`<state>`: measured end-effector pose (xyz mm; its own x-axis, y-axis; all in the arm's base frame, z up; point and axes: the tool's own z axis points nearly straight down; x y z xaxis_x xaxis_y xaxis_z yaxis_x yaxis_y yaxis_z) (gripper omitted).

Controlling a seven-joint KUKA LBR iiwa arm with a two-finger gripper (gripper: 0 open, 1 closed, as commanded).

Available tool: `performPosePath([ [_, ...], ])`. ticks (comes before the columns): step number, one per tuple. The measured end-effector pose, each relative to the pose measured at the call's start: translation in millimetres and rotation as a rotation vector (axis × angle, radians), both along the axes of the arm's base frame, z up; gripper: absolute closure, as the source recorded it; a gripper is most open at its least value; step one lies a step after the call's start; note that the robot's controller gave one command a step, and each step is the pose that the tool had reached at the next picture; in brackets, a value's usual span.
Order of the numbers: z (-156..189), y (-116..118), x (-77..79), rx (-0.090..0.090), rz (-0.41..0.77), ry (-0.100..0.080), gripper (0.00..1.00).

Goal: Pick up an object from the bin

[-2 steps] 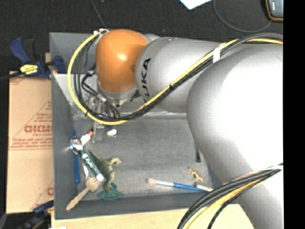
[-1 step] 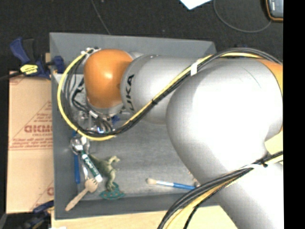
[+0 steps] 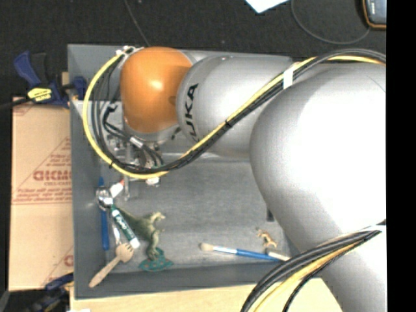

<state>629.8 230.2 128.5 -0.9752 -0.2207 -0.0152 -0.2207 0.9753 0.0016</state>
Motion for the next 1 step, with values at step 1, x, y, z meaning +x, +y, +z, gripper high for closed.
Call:
performPosePath([
  [1,-53.5,0.5,1.8,0.000,-0.078,0.010,0.00],
])
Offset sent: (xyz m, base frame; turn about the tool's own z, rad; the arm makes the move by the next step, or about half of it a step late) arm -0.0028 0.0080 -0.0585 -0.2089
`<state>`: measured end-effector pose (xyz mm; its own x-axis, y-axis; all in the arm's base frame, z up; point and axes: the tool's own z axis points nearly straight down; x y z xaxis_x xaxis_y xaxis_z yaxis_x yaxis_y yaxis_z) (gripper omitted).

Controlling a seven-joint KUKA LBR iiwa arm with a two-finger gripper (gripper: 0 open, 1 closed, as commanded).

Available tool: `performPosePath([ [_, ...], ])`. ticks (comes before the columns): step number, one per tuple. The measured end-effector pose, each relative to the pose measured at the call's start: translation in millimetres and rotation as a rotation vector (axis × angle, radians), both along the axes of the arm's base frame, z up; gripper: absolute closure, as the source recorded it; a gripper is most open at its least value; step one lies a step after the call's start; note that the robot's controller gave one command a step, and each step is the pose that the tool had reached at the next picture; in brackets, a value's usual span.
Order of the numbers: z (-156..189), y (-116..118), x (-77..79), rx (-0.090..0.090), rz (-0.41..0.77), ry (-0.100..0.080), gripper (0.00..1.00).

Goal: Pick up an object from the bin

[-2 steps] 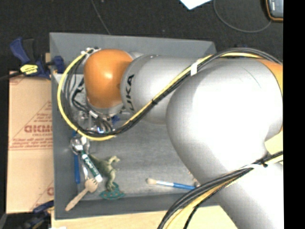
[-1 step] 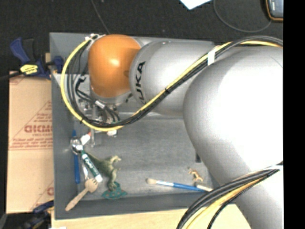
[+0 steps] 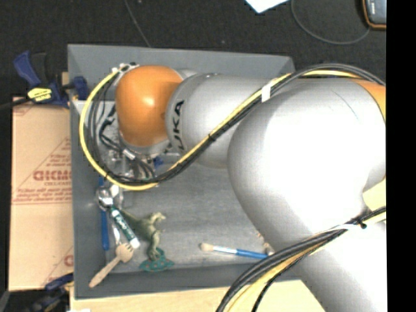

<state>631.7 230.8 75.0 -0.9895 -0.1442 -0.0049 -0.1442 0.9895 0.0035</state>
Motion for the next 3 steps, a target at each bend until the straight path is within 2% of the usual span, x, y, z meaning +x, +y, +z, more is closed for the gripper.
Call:
performPosePath([
  [1,-3,7,-3.0,0.000,0.284,-0.016,0.00],
  [2,-4,2,-15.3,0.000,-0.026,0.001,1.00],
  [3,-4,2,-15.2,0.000,-0.027,0.001,1.00],
])
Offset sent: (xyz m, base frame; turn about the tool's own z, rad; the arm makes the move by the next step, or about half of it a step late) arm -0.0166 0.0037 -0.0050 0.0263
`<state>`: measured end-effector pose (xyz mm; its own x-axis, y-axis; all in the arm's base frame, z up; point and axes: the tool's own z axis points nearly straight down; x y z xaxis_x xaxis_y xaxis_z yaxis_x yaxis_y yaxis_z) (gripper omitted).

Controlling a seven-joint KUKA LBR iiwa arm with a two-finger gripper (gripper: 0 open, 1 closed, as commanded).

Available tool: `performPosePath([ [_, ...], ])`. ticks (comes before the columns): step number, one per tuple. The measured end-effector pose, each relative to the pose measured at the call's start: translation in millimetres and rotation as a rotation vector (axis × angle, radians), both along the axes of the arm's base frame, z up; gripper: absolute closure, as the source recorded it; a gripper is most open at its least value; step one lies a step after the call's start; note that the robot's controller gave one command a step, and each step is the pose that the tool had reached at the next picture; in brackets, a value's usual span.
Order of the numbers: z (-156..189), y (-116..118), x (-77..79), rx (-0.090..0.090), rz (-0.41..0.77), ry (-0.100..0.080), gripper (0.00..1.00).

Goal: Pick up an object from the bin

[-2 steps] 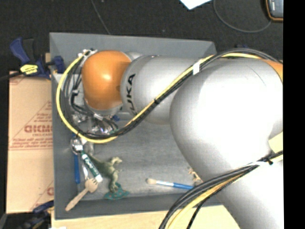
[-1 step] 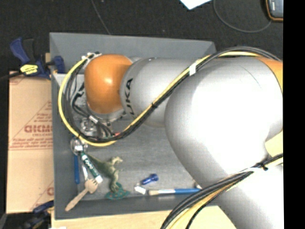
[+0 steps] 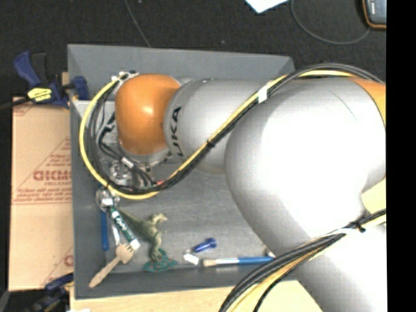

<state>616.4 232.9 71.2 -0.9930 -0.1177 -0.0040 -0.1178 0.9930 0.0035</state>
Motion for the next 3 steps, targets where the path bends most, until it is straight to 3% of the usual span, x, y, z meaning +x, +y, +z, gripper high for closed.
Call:
performPosePath([
  [1,25,-1,-2.9,-0.002,0.000,0.008,1.00],
  [2,61,0,0.3,0.002,0.000,-0.004,1.00],
  [3,81,-1,-0.5,0.001,0.000,0.000,1.00],
])
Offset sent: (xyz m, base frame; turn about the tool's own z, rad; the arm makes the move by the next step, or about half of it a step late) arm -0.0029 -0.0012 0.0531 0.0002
